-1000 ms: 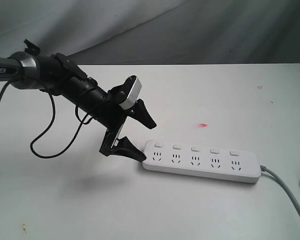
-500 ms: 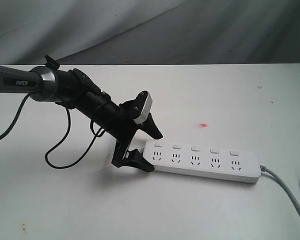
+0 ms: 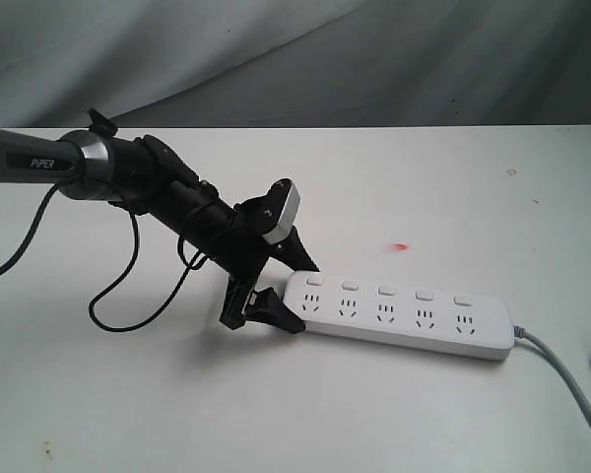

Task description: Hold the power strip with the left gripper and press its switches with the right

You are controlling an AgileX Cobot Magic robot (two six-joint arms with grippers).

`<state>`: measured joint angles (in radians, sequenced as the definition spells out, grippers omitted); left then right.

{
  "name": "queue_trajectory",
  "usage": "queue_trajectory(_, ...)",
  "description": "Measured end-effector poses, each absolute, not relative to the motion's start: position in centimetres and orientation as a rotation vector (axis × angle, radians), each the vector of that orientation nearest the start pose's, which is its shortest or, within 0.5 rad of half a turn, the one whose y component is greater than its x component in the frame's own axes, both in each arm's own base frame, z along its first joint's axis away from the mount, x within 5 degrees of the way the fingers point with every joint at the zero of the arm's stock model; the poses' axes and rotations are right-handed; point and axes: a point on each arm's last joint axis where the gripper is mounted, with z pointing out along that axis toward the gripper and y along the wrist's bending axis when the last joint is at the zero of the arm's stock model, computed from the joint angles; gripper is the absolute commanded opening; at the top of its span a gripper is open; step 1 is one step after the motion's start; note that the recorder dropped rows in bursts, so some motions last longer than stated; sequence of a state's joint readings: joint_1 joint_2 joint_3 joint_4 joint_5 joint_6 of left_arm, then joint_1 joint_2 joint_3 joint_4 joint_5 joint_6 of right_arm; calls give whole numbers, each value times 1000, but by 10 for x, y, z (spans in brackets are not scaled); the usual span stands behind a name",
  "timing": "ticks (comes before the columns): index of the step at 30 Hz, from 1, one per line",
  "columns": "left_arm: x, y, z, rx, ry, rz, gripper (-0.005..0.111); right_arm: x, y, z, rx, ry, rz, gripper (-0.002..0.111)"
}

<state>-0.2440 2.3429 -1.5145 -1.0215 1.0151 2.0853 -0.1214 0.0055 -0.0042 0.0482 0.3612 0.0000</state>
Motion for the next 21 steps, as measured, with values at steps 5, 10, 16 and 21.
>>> queue_trajectory(5, 404, -169, 83, 1844, 1663, -812, 32, 53, -5, 182, 142, 1840, -38, 0)
queue_trajectory(10, 404, -169, 83, 1844, 1663, -812, 32, 53, -5, 182, 142, 1840, -38, 0)
queue_trajectory(16, 404, -169, 83, 1844, 1663, -812, 32, 53, -5, 182, 142, 1840, -38, 0)
queue_trajectory(21, 404, -169, 83, 1844, 1663, -812, 32, 53, -5, 182, 142, 1840, -38, 0)
